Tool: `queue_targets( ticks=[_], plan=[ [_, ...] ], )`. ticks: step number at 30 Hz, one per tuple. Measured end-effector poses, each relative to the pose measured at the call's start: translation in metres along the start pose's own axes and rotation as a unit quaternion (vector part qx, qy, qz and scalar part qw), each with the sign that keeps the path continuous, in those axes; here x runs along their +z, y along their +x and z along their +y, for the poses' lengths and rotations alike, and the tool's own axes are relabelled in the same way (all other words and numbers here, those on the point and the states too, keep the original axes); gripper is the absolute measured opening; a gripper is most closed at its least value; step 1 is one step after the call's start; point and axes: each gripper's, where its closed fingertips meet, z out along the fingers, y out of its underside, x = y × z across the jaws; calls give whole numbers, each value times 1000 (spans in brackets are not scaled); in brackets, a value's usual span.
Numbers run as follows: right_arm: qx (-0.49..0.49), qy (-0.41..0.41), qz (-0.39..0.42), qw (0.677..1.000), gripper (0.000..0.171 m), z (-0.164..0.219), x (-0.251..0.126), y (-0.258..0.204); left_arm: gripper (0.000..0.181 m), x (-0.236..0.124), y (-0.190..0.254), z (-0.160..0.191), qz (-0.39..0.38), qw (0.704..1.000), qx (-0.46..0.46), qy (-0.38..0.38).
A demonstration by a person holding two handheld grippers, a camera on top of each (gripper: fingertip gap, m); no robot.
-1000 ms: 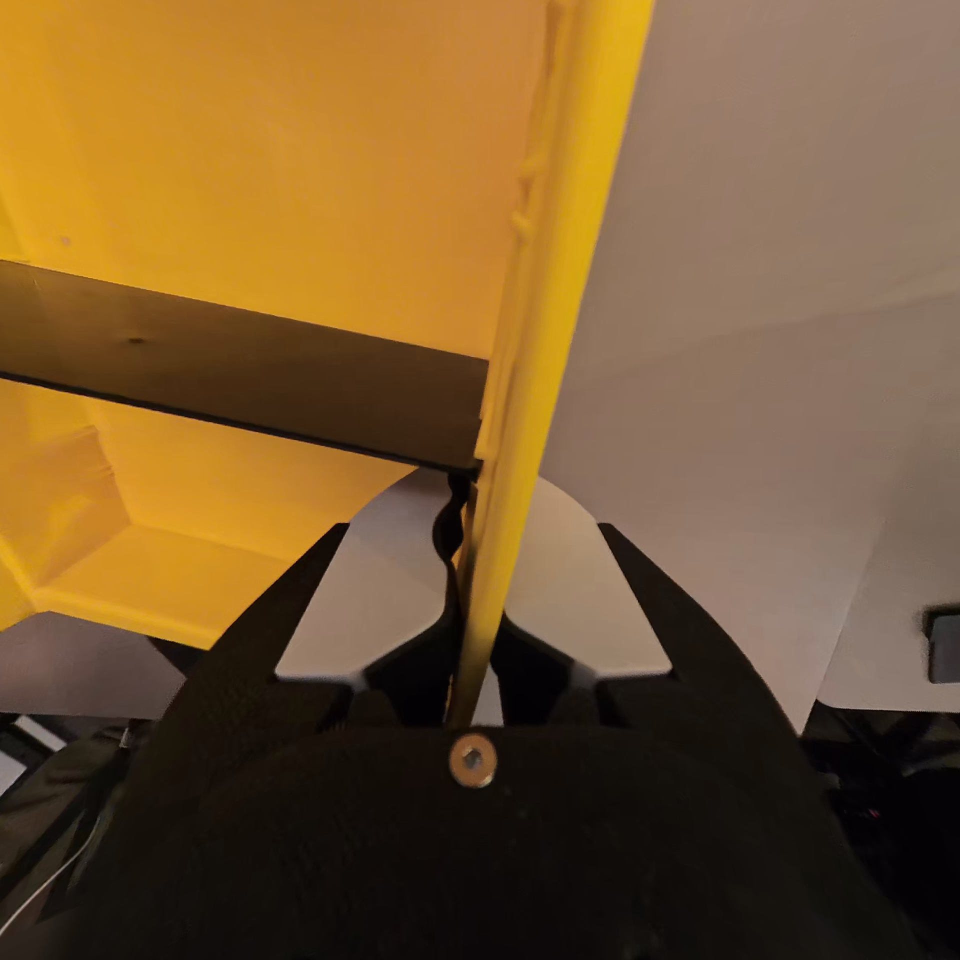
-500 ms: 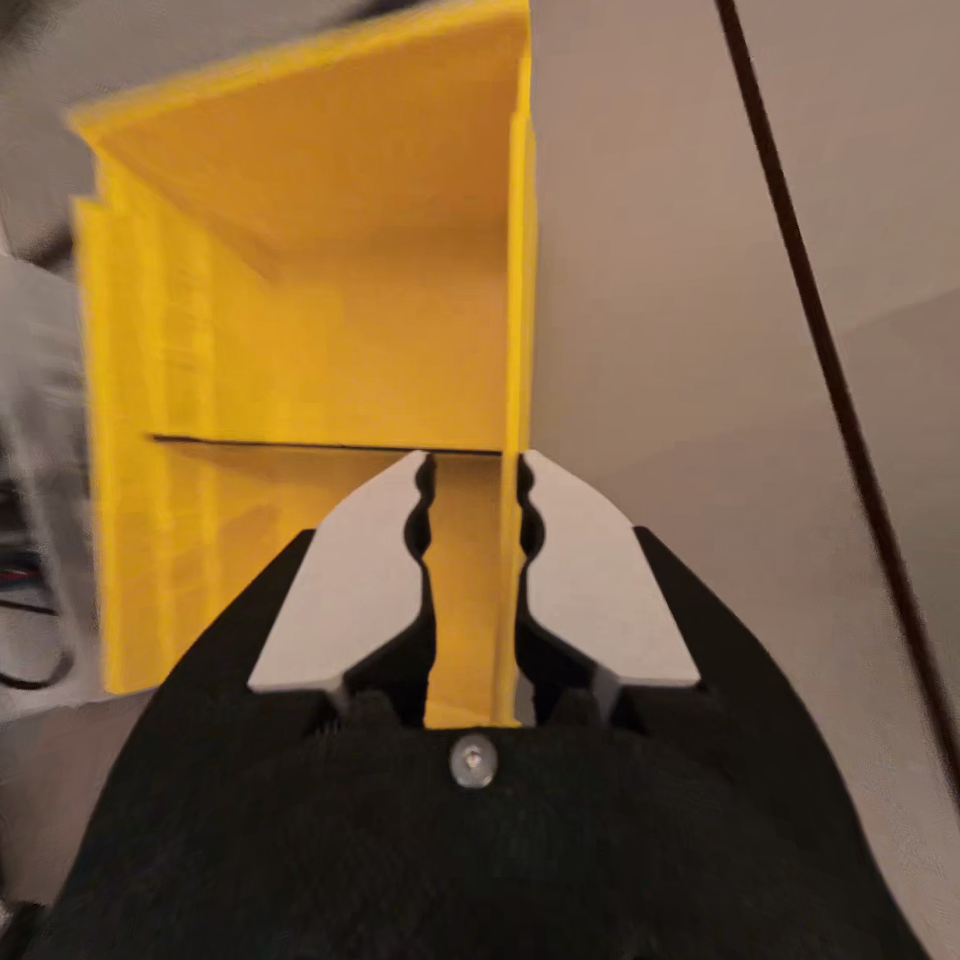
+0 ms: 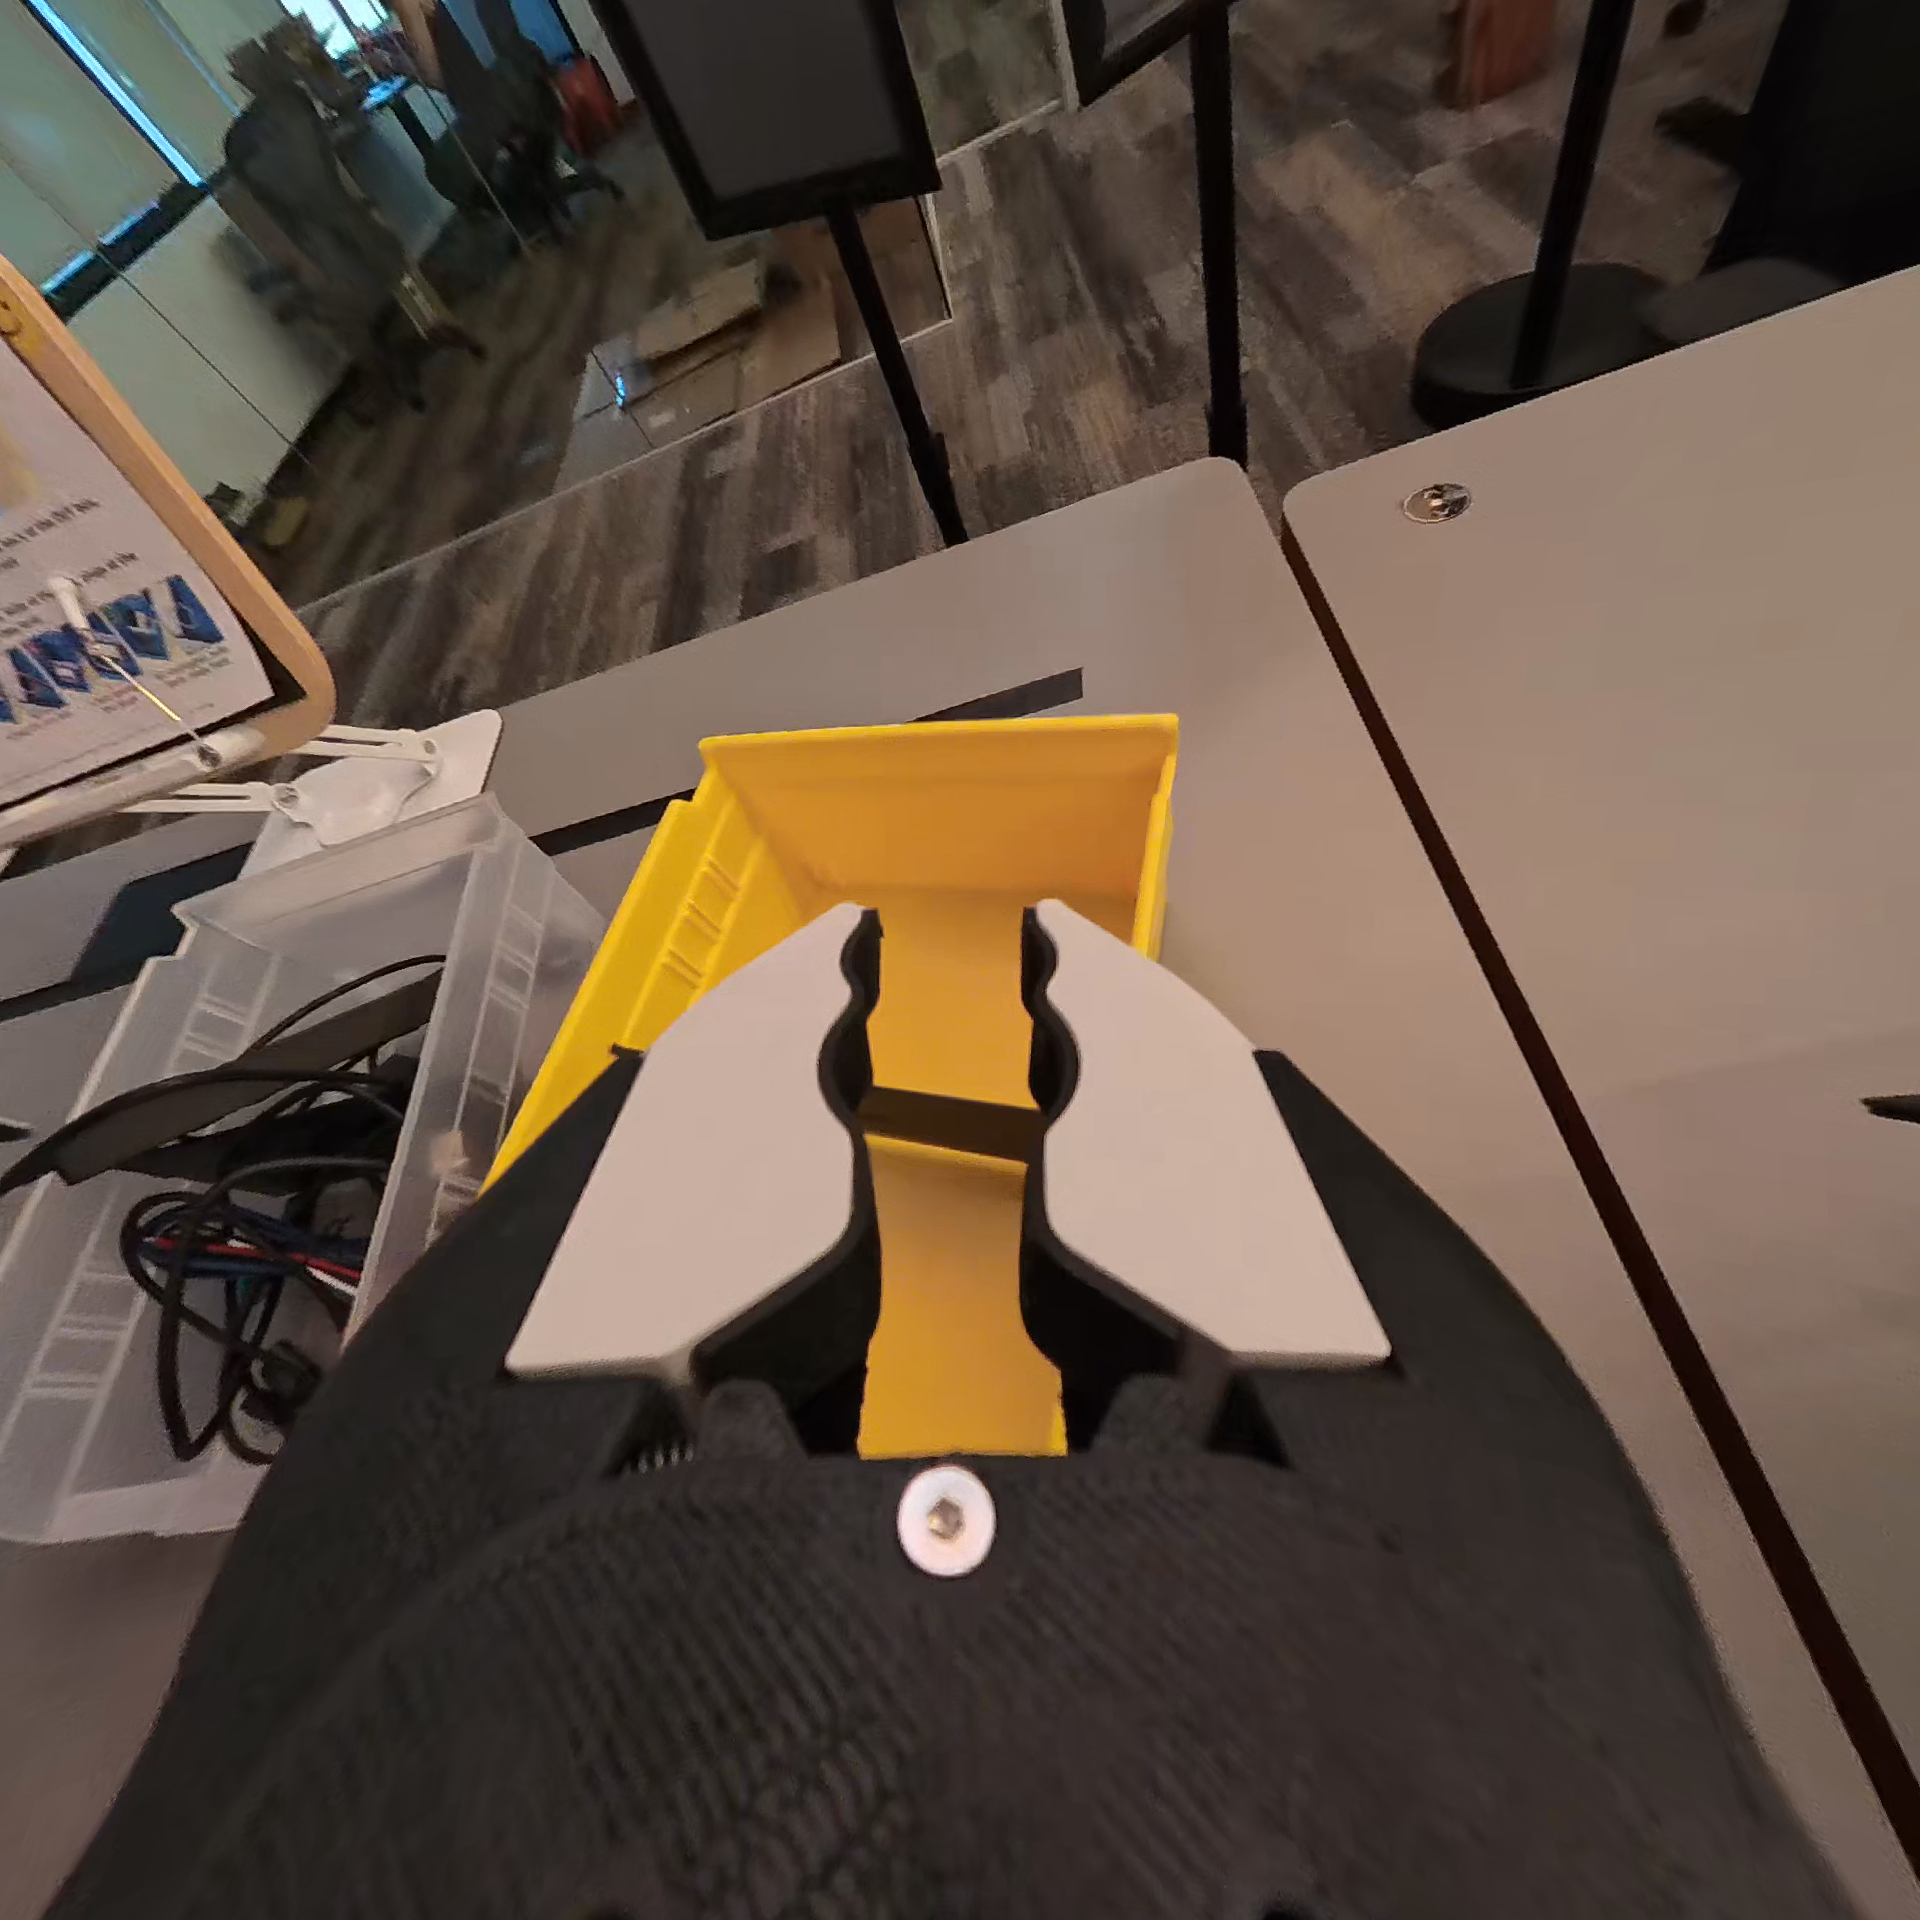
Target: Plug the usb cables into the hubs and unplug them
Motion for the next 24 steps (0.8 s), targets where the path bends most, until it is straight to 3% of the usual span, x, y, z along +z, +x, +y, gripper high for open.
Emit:
queue_targets(
  ticks=[2, 6, 9, 15, 17, 20, 24],
  plan=[
    [7, 2, -14, 1000, 26, 2, -1, -1, 64, 9, 2, 3, 4, 999, -17, -38],
    [24, 7, -47, 999, 26, 3, 2, -6, 64, 20, -8, 15, -60, 992, -6, -114],
    [25, 0, -57, 998, 26, 6, 8, -7, 45, 24, -4, 12, -78, 987, -15, -138],
    [35, -6, -82, 996, 26, 8, 12, -12, 29, 40, 5, 25, -96, 974, -97, -180],
    [36, -10, -94, 995, 25, 9, 14, -15, 10, 40, 7, 23, -106, 972, -91, -190],
    [28, -16, -106, 994, 24, 9, 16, -21, 11, 38, 3, 23, -130, 963, -50, -230],
    [24, -22, -119, 992, 23, 10, 18, -24, 8, 36, -9, 20, -128, 961, -79, -231]
  ],
)
